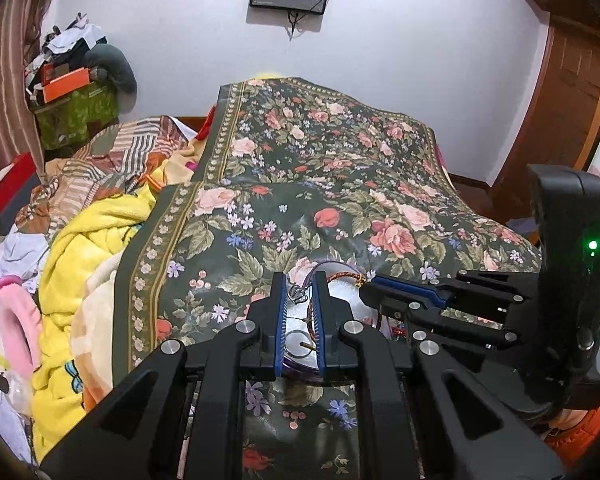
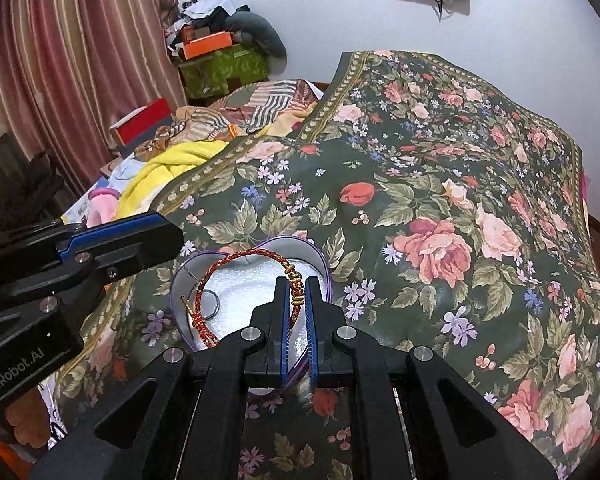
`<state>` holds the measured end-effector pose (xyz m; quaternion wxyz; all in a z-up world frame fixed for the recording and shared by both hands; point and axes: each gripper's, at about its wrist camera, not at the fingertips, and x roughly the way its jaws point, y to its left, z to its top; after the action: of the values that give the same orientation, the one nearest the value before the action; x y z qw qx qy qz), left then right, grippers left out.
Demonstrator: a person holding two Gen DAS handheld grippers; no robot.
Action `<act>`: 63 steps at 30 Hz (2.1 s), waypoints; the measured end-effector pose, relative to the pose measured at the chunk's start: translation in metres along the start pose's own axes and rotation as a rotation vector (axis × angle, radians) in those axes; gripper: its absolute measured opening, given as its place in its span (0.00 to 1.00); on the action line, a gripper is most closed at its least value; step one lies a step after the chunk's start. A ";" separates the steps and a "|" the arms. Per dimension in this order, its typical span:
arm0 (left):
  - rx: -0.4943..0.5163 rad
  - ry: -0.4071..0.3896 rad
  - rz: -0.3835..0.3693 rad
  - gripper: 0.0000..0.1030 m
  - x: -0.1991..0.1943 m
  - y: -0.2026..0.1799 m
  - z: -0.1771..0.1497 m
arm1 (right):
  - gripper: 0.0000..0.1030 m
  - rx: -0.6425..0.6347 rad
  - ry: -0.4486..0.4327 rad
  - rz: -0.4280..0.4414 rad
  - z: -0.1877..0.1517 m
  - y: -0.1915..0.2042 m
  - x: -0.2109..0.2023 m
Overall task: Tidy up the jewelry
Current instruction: 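Carry the charm and the orange bracelet over the heart tin and lower them inside, then open both tools to release the items in the tin and lift away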
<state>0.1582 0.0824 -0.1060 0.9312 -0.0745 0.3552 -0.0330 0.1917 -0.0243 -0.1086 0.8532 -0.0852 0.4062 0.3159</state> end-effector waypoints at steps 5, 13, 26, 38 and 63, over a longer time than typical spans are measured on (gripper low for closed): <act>0.005 0.028 -0.006 0.10 0.009 0.000 -0.005 | 0.06 -0.012 0.011 0.002 -0.001 0.002 0.004; -0.002 0.066 -0.003 0.10 0.021 0.000 -0.011 | 0.06 -0.025 0.014 0.007 -0.002 0.005 0.006; -0.007 0.098 0.000 0.10 0.025 0.000 -0.014 | 0.26 -0.017 0.019 0.005 -0.004 0.005 -0.002; -0.031 0.049 0.014 0.27 -0.002 0.000 -0.003 | 0.34 0.009 -0.052 -0.034 -0.002 -0.002 -0.037; 0.067 0.015 -0.041 0.38 -0.056 -0.064 -0.015 | 0.36 0.199 -0.084 -0.189 -0.067 -0.082 -0.125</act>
<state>0.1061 0.0234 -0.0702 0.9297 -0.0504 0.3592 -0.0643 0.1402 -0.1741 -0.0681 0.8995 -0.0250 0.3898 0.1957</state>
